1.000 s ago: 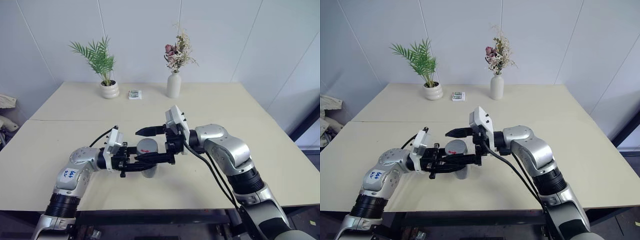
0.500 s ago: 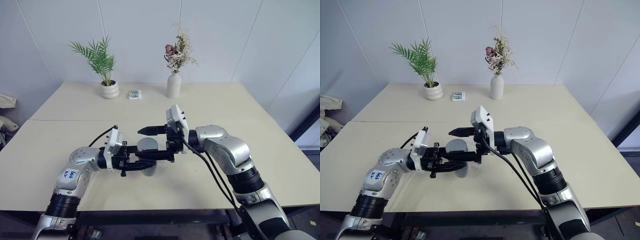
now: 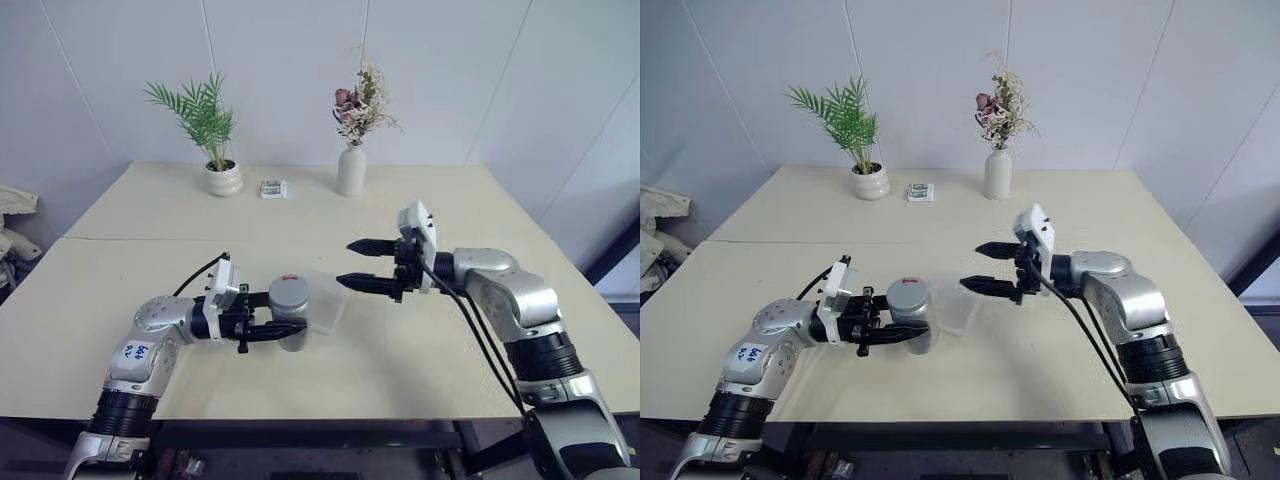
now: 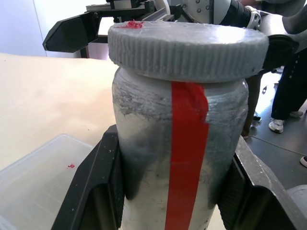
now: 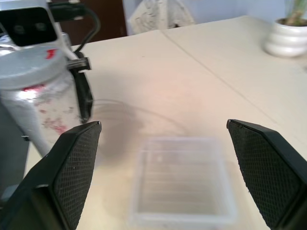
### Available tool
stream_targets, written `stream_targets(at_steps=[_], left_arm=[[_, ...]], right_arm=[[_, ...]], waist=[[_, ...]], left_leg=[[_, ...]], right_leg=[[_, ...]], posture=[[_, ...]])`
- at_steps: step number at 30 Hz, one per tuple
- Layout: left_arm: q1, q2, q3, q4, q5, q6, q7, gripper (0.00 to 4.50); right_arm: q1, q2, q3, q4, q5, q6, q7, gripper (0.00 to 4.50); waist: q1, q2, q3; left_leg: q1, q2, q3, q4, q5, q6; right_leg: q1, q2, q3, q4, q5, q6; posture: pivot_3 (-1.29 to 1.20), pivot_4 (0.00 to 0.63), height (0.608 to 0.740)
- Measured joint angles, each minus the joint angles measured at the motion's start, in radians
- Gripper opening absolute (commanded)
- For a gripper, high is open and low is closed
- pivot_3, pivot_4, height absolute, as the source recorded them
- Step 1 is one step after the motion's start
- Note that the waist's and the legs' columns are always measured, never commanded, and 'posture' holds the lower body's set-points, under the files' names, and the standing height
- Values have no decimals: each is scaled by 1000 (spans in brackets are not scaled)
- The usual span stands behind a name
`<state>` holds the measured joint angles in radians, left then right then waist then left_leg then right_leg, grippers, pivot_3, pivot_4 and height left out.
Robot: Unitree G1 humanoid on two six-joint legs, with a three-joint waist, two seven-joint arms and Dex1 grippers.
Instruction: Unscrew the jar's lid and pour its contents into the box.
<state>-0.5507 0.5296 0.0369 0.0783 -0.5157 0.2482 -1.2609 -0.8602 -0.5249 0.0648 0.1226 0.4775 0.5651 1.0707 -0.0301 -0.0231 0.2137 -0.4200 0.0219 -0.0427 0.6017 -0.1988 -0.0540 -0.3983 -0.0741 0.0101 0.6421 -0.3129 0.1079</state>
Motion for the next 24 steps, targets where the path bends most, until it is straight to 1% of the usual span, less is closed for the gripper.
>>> stream_targets(at_steps=[6, 10, 15, 21, 24], left_arm=[[0, -3, -4, 1, 0, -1, -1, 1994], [0, -3, -2, 4, 0, -9, 5, 1994], [0, -6, -1, 6, 2, -14, 17, 1994], [-1, -16, -5, 8, 7, -20, 34, 1994], [-1, -19, -8, 8, 7, -21, 38, 1994]], right_arm=[[32, -39, -44, -6, 16, 7, 21, 4428], [50, -38, -66, -125, 104, 81, 32, 4428], [44, 56, -63, -257, 183, 174, -64, 4428], [2, 151, 15, -324, 163, 212, -195, 4428], [-9, 176, 32, -333, 159, 232, -243, 4428]], waist=[[3, 0, 0], [1, 1, 0], [2, 1, 0], [2, 1, 0], [4, 1, 0]], left_leg=[[0, 0, 0, 0, 0, 0], [0, 1, 0, 0, 0, 0], [0, 2, 0, 1, 0, 0], [0, 1, 0, 1, 0, 0], [0, 1, -1, 1, 0, 0]], right_leg=[[0, 0, 0, 0, 0, 0], [0, 1, 0, 1, 0, 0], [0, 1, 0, 2, 0, 0], [0, 1, 0, 1, 0, 0], [0, 1, 0, 1, 0, 0]], posture=[[0, 150, 740], [0, 150, 740], [0, 150, 740], [0, 150, 740], [0, 150, 740]])
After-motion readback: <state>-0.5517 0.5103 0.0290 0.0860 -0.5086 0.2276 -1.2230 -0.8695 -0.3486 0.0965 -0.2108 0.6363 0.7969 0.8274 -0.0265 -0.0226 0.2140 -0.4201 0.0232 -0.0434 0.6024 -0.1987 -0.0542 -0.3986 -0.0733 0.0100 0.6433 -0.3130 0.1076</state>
